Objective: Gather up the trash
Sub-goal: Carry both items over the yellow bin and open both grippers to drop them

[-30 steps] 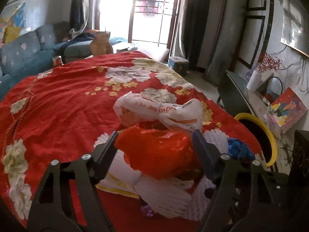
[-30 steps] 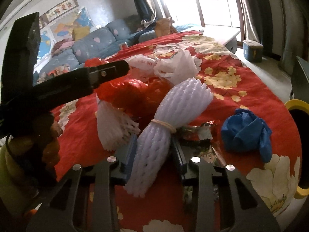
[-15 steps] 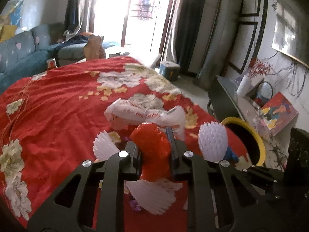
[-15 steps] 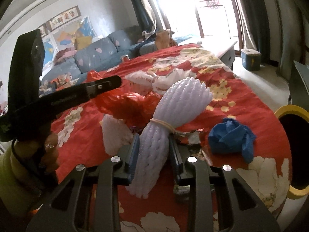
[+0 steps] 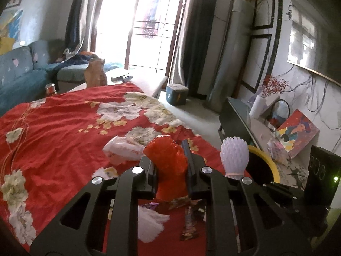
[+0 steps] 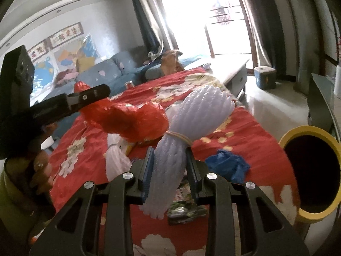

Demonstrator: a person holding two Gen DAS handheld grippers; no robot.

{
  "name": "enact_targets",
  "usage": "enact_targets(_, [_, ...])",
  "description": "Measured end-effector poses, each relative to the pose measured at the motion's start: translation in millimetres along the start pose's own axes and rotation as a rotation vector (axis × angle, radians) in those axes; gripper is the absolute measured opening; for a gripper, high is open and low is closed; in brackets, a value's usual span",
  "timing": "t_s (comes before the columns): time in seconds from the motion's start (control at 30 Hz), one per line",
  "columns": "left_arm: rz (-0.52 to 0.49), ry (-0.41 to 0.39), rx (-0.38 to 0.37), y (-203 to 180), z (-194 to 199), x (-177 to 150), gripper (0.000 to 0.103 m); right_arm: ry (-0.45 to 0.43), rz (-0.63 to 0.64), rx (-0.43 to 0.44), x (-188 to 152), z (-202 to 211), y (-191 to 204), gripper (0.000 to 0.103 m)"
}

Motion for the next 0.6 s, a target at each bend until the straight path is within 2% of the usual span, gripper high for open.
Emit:
enact_targets(0.2, [-0.029,-0.008,-0.035,-24.7,-6.6,5.8,0.013,-0.042,-0.045,-0.037,1.6,16.9,-18.3,0.028])
enact_targets(0.6, [-0.091,0.015,-0.086,-67.7,-28.3,9.8,0.013,-0.100,-0.181,-0.126,8.0,39.8,-80.5,0.028])
Point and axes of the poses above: each gripper's, at about its wrist camera, not at the fingertips, and z roughly against the way its jaws point, y to its left, x to its top, the point moved 3 cm from there along -z, roughly the way its jaws point, and after that the axes turned 13 degrees about y, right-handed, at the moved point
